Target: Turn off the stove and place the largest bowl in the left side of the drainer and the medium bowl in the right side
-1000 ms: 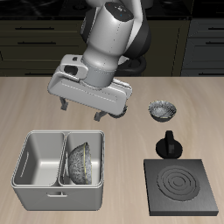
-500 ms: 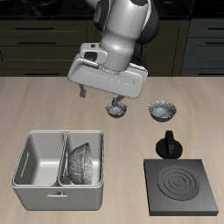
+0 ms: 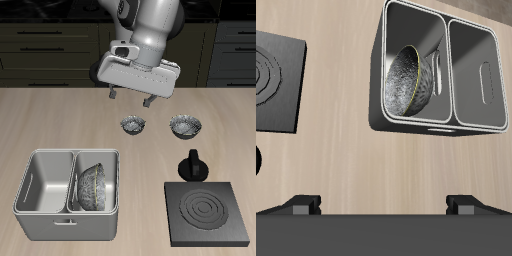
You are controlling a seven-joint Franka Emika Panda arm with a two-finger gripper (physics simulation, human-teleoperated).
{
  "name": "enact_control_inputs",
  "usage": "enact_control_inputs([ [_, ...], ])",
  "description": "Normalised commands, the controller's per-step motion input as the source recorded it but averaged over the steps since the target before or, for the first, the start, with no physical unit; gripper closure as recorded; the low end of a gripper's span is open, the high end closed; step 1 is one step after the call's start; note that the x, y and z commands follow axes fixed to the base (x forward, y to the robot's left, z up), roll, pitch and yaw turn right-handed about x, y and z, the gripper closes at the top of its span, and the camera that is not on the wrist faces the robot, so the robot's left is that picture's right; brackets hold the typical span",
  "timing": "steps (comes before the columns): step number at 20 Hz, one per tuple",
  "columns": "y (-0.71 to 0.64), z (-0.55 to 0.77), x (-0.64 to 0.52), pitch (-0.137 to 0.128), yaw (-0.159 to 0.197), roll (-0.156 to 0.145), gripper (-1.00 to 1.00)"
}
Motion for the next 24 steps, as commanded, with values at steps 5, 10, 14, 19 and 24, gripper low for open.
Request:
enact_control_inputs([
  [5, 0.52, -0.27, -0.78, -0.029, 0.066, 0.051, -1.0],
  [10, 0.27, -0.26, -0.47, 0.033, -0.042, 0.028, -1.0],
  [14, 0.09, -0.14, -0.41, -0.031, -0.036, -0.025, -1.0],
  [19, 0.09, -0.15, -0.32, -0.011, -0.029, 0.01, -1.0],
  [24, 0.25, -0.12, -0.29, -0.012, -0.02, 0.041, -1.0],
])
